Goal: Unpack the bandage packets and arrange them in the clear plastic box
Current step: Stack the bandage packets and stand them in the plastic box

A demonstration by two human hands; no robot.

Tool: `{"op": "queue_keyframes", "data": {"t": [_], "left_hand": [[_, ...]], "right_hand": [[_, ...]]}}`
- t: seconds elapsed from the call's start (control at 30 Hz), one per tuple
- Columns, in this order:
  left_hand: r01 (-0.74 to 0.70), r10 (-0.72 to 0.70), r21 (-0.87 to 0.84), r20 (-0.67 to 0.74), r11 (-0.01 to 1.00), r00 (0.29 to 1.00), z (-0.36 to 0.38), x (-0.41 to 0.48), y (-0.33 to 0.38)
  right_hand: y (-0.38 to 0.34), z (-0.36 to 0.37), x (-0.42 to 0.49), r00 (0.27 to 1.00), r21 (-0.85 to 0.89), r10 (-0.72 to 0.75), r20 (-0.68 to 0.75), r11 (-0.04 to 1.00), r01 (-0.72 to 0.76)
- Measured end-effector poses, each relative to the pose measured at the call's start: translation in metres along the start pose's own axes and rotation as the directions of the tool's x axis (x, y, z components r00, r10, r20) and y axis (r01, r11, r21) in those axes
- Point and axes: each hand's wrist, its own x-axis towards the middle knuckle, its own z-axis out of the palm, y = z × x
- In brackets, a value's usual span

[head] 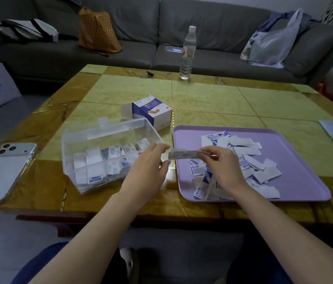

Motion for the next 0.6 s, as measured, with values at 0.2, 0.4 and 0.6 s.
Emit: {"op": "queue_keyframes", "data": {"t": [0.2,0.4,0.6], "left_hand": [[-0.007,-0.018,0.157,0.162,0.988,0.987,0.027,0.012,0.015],[-0.021,-0.024,0.188,0.234,0.982,0.972,0.049,0.025,0.016],[-0.091,-0.004,0.302,0.301,0.949,0.954,0.059,0.026,0.020]], "right_hand": [[0.015,-0.011,0.004,0.995,-0.125,-0.074,0.062,0.989,0.081],[0.019,-0.014,-0.005,0.973,-0.227,-0.068,0.219,0.967,0.119],[0.024,-0.004,-0.011,0.942,-0.252,-0.069,0.328,0.955,0.157]]}}
